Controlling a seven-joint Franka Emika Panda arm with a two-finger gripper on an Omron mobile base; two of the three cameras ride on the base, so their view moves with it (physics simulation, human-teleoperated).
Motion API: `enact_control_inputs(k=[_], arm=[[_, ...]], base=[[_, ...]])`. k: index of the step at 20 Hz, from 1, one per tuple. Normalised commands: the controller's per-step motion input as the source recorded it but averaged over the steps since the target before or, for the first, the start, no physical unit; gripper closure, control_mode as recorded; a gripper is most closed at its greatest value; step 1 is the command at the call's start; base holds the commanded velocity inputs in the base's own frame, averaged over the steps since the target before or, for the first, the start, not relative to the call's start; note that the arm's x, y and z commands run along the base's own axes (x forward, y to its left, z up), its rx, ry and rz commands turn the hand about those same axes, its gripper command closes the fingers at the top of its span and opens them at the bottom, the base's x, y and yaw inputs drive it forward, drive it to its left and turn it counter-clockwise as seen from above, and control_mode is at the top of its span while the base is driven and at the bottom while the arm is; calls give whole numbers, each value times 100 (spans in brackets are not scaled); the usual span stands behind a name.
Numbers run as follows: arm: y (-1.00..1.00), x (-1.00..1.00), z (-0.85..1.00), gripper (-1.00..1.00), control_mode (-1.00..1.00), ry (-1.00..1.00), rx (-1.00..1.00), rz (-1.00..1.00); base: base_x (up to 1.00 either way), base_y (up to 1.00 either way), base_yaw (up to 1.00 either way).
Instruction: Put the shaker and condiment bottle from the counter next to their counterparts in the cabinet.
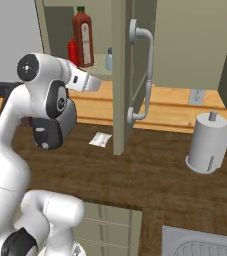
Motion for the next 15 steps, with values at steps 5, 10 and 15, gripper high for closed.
enact_control_inputs(k=[5, 10, 15], arm=[[44, -100, 16, -100, -100, 0, -3, 35], [39, -100, 29, -100, -100, -23, 0, 26], [40, -100, 38, -100, -100, -32, 0, 10]], base=[[0, 0, 0], [0, 0, 0], [0, 0, 0]])
